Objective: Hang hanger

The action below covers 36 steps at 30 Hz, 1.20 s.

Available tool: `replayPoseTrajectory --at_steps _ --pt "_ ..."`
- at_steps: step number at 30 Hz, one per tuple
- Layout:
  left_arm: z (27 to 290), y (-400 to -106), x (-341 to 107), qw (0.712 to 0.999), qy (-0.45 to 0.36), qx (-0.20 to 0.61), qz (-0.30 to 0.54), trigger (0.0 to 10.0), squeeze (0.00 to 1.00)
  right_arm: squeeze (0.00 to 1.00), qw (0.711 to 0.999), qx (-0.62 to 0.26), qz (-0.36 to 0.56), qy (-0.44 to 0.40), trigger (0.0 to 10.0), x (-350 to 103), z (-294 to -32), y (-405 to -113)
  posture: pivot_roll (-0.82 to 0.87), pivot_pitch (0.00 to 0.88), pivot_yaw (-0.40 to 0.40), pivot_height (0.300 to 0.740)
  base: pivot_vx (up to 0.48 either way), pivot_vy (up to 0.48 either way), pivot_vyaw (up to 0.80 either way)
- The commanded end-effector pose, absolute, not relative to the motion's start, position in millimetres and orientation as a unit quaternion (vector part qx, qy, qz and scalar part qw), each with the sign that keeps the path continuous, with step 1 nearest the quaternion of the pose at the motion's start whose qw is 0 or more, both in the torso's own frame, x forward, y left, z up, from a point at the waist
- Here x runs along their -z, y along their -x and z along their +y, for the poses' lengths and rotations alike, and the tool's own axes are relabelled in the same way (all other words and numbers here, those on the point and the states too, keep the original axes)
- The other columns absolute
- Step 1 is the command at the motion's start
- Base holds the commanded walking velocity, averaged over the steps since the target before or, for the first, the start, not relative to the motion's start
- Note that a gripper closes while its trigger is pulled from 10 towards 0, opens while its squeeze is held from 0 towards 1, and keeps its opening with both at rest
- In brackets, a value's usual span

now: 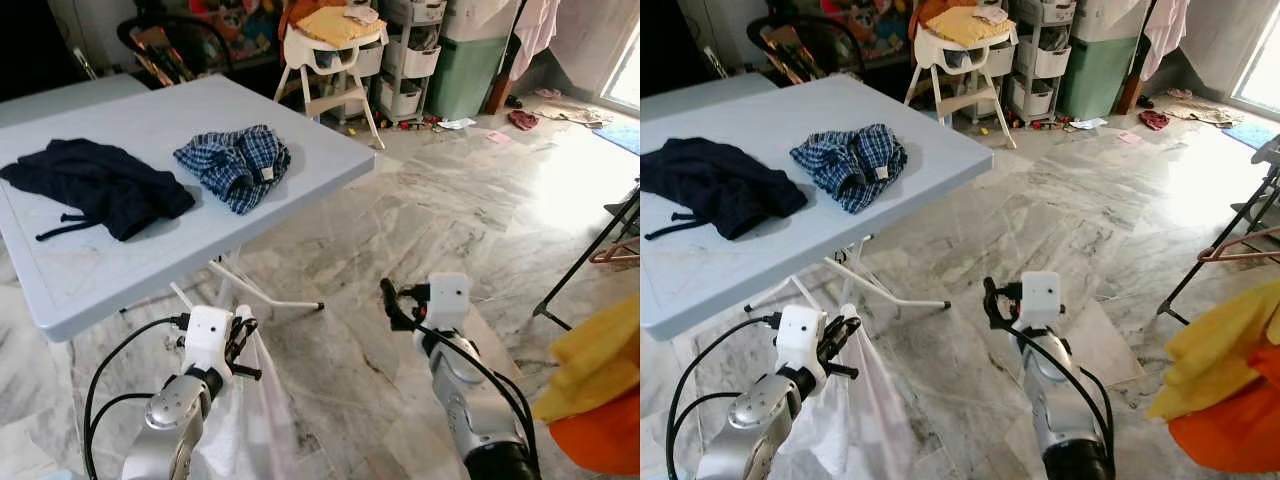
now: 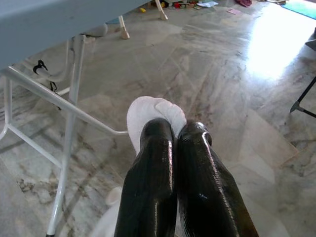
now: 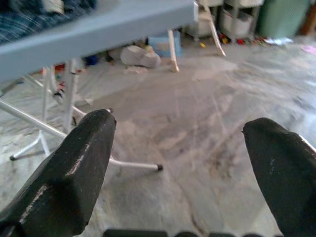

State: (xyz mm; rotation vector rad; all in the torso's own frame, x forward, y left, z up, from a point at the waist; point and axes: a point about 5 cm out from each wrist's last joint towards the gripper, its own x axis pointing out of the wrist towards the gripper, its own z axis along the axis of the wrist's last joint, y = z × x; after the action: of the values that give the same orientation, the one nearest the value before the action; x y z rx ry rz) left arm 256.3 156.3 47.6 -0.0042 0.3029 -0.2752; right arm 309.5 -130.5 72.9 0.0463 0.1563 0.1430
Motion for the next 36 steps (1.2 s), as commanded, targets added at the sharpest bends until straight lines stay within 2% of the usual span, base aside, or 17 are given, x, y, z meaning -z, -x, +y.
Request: replayPoseTrajectory --at_steps 1,6,16,30,36 --pt "160 -263 -56 0.982 -0.005 0.133 0.132 10.0 0.00 0.00 0.993 -0.088 0.075 -0.015 10.0 -76 -125 -312 0.01 0.000 -0.033 0.740 0.000 0.000 0.00" --pt "163 -264 -59 0.983 0.003 0.129 0.130 10.0 0.00 0.00 0.994 -0.087 0.070 -0.014 10.0 -76 -128 -314 0.00 0.000 -0.023 0.740 0.000 0.000 -0.11" --pt "158 -265 -59 0.980 0.013 0.150 0.132 10.0 0.00 0.00 0.995 -0.065 0.071 -0.019 10.0 -73 -134 -310 -0.02 0.000 0.001 0.740 0.000 0.000 -0.78" --pt "156 -266 -63 0.979 0.006 0.159 0.128 10.0 0.00 0.00 0.995 -0.065 0.073 -0.012 10.0 -72 -138 -312 0.00 0.000 -0.007 0.740 0.000 0.406 -0.75" --pt "157 -264 -64 0.980 0.006 0.157 0.120 10.0 0.00 0.00 0.995 -0.069 0.069 -0.010 10.0 -74 -136 -315 0.01 0.000 -0.014 0.740 0.000 0.000 -0.23"
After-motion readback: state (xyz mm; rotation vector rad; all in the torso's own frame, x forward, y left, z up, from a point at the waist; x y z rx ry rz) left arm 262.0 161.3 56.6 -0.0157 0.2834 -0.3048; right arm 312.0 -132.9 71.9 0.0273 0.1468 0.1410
